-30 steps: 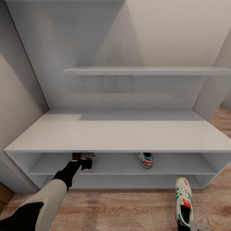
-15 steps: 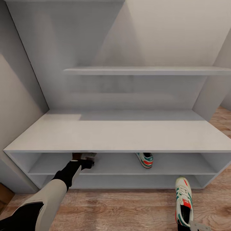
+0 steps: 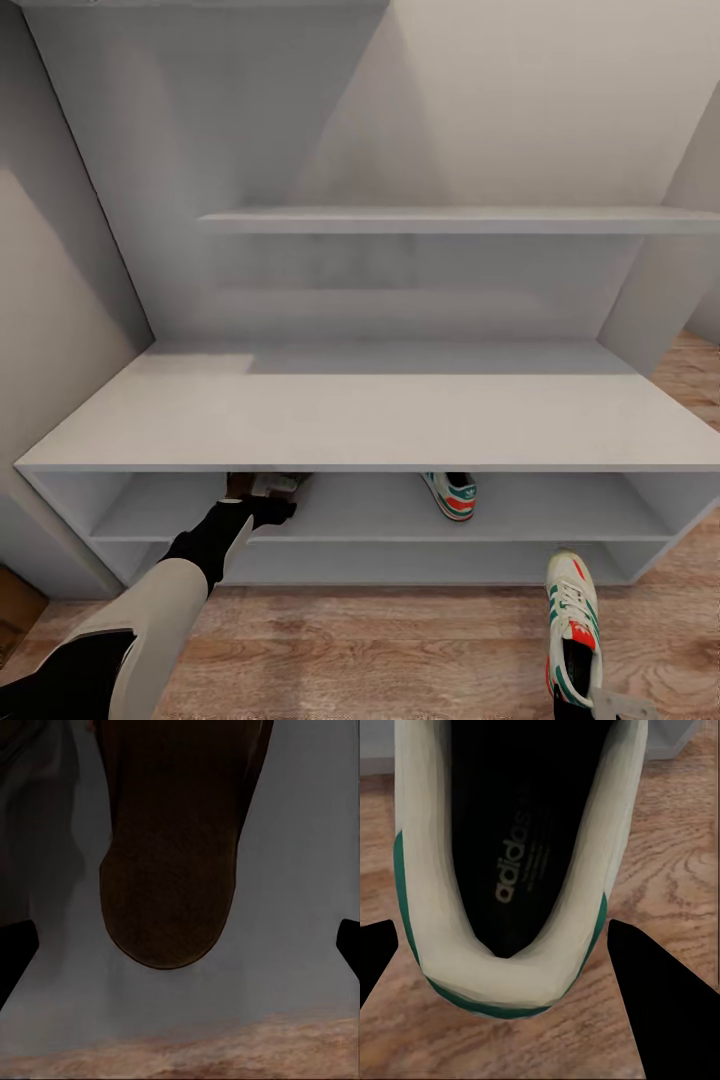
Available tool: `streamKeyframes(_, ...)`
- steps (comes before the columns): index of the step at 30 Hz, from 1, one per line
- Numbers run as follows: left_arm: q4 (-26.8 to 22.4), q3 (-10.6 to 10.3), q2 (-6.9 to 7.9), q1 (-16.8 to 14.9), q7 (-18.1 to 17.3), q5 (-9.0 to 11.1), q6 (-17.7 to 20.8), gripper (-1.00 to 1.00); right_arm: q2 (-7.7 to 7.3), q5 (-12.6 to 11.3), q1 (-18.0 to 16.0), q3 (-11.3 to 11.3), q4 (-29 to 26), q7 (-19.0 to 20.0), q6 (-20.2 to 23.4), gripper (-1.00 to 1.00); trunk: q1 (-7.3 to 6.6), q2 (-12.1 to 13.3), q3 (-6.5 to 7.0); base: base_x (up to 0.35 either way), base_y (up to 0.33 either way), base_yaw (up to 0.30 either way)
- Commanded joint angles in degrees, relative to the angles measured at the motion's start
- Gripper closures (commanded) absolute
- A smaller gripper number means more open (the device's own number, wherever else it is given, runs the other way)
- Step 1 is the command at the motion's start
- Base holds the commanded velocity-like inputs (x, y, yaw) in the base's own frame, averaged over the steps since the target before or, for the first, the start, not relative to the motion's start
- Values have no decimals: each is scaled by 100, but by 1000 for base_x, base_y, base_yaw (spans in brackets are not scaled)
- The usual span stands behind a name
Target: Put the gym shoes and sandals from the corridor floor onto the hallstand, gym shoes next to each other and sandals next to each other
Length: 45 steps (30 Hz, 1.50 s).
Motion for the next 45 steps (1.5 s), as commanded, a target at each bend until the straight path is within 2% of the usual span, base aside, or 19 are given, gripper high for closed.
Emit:
streamKeyframes(1, -13, 45, -6, -1, -43, -60, 27, -100, 1, -24, -3, -16, 5, 21, -23, 100, -3, -2, -5, -236, 0, 0)
streamKeyframes(13, 19, 40, -7, 2, -46, -60, 13, -100, 1, -24, -3, -16, 5, 21, -25, 100, -3, -2, -5, -309, 0, 0)
streamKeyframes(19, -59, 60, 12, 301, -88, -37, -101, -100, 1, -24, -3, -16, 7, 21, -24, 100, -3, -2, -5, -336, 0, 0)
streamKeyframes(25, -97, 80, 118, 1044, -127, 138, -962, -100, -12, -24, -3, -21, 3, 21, -24, 100, -3, -2, -5, -336, 0, 0)
streamKeyframes(27, -96, 104, 246, 1414, -141, 350, -1359, -100, -21, -22, -3, -22, -2, 22, -21, 100, -3, -2, -5, -328, 0, 0)
streamKeyframes(30, -94, 113, 366, 1722, -194, 522, -1651, -100, -22, -18, -3, -18, -3, 26, -19, 100, -3, -2, -5, -279, 0, 0)
streamKeyframes(31, -93, 116, 518, 2032, -341, 661, -1963, -100, -18, -14, -3, -14, -4, 30, -21, 100, -3, -2, -5, -199, 0, 0)
streamKeyframes(32, -92, 117, 601, 2181, -463, 718, -2124, -100, -12, -8, -3, -10, -4, 35, -23, 100, -3, -2, -5, -155, 0, 0)
streamKeyframes(34, -92, 118, 682, 2329, -611, 772, -2286, -100, -2, 1, -3, -4, -1, 41, -24, 100, -3, -2, -5, -116, 0, 0)
streamKeyframes(37, -90, 123, 896, 2701, -999, 935, -2664, -100, 16, 20, -3, 6, 3, 51, -25, 100, -3, -2, -5, -48, 0, 0)
streamKeyframes(38, -73, 125, 988, 2833, -1125, 1033, -2793, -100, 20, 23, -3, 7, 3, 53, -25, 100, -3, -2, -5, -22, 0, 0)
streamKeyframes(40, -48, 126, 1076, 2956, -1222, 1160, -2913, -100, 23, 28, -3, 8, 4, 54, -25, 100, -3, -2, -5, -16, 0, 0)
streamKeyframes(41, -22, 127, 1238, 3190, -1336, 1468, -3101, -100, 24, 34, -3, 11, 7, 55, -25, 100, -3, -2, -5, -6, 0, 0)
streamKeyframes(43, -32, 124, 1312, 3308, -1372, 1626, -3177, -100, 22, 35, -3, 16, 9, 57, -25, 100, -3, -2, -5, -4, 0, 0)
streamKeyframes(45, -27, 120, 1460, 3567, -1506, 1918, -3369, -100, 20, 40, -3, 25, 14, 62, -26, 100, -3, -2, -5, -1, 0, 0)
